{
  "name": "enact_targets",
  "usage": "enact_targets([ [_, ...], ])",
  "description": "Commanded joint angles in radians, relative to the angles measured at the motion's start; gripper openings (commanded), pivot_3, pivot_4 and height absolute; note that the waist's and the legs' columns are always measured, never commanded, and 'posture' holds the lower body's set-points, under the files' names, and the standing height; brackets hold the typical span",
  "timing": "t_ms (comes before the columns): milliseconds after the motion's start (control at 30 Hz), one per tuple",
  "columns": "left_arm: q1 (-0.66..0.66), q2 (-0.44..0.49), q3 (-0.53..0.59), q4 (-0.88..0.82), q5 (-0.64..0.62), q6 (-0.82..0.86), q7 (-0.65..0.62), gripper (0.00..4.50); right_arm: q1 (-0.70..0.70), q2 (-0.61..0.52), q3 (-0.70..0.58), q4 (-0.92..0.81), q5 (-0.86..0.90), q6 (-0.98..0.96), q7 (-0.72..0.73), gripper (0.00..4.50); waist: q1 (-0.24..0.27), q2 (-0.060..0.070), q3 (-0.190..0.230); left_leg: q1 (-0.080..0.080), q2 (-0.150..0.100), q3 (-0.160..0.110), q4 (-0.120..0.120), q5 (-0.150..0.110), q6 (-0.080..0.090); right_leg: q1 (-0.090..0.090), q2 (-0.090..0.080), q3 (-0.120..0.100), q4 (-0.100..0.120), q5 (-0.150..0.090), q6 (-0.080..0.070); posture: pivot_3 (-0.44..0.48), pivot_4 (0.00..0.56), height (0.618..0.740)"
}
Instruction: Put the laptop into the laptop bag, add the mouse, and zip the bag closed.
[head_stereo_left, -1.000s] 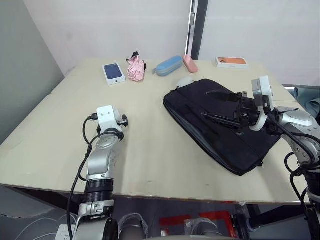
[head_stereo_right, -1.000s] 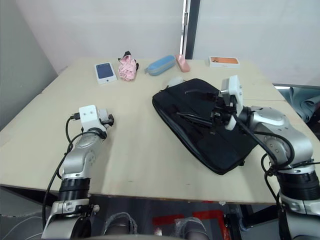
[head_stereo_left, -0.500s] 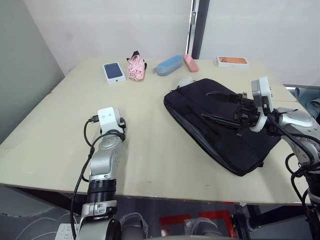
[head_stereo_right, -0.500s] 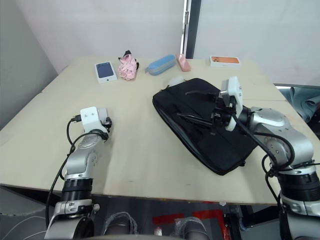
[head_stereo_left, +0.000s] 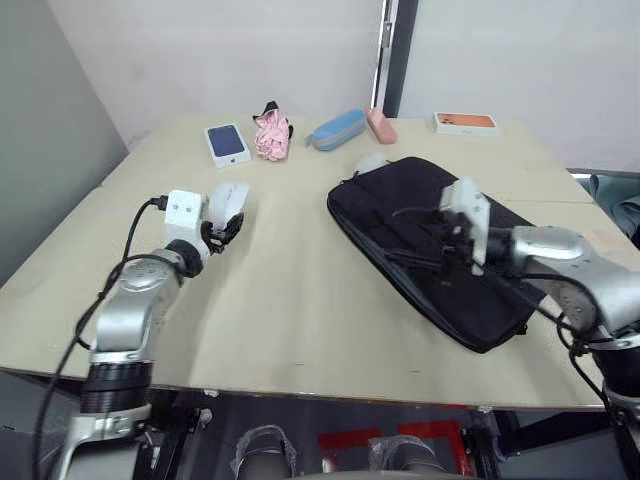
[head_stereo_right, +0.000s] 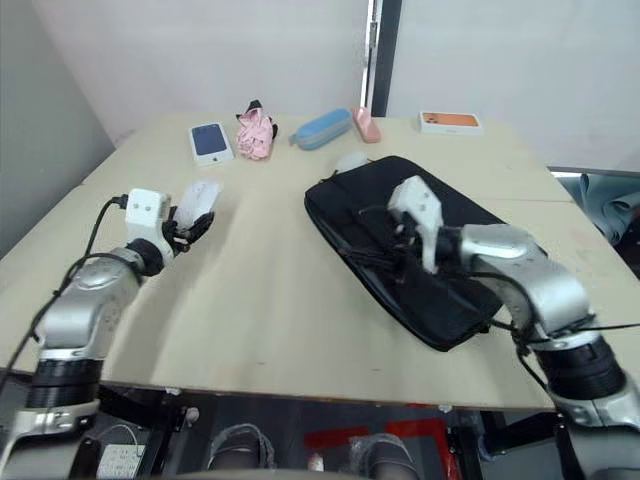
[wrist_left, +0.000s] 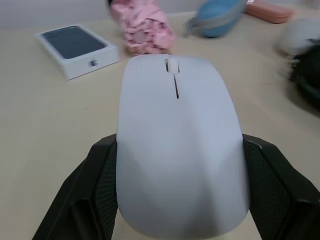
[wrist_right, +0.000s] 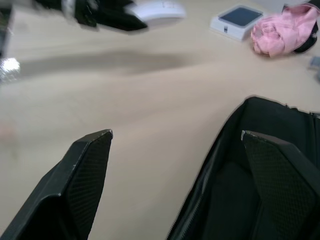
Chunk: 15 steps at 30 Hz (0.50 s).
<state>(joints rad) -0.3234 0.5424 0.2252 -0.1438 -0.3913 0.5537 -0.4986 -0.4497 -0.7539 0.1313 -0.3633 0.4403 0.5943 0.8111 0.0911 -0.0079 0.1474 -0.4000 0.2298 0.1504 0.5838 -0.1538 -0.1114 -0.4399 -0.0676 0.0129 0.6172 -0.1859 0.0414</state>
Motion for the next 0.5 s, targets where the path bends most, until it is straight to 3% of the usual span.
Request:
enact_targets([
  [33, 0.04, 0.088, 0.014, -0.068, -0.064, -0.004, -0.164, 2.8, -0.016, 0.024, 0.097, 0.023, -0.171, -0.047, -0.081, 4.37, 0.0, 0.0, 0.0, 0.0, 0.0, 0.0, -0.001, 0.0, 0.0, 0.0, 0.0, 0.0, 0.0, 0.0, 0.0, 0.0, 0.15, 0.74],
  [167, 0.063, 0.137, -0.002, -0.047, -0.033, -0.052, -0.214, 2.8, -0.028, 0.062, 0.157, 0.069, -0.291, -0.037, -0.145, 4.37, 0.001, 0.001, 0.0, 0.0, 0.0, 0.0, -0.001, 0.0, -0.001, 0.0, 0.0, 0.0, 0.0, 0.0, 0.0, 0.0, 0.15, 0.74],
  [367, 0.074, 0.076, -0.043, -0.076, -0.022, -0.074, -0.187, 2.8, -0.038, 0.121, 0.156, 0.115, -0.345, -0.004, -0.169, 4.37, -0.003, 0.001, 0.0, 0.001, 0.0, 0.0, -0.001, 0.0, -0.002, 0.0, 0.0, 0.001, 0.001, 0.0, 0.0, 0.0, 0.15, 0.74],
  [500, 0.085, 0.052, -0.067, -0.084, -0.007, -0.088, -0.175, 2.8, -0.047, 0.148, 0.12, 0.14, -0.338, 0.033, -0.169, 3.19, -0.004, 0.001, 0.0, 0.001, 0.0, 0.0, -0.001, 0.0, -0.002, 0.0, 0.0, 0.001, 0.002, 0.0, 0.0, 0.0, 0.15, 0.74],
])
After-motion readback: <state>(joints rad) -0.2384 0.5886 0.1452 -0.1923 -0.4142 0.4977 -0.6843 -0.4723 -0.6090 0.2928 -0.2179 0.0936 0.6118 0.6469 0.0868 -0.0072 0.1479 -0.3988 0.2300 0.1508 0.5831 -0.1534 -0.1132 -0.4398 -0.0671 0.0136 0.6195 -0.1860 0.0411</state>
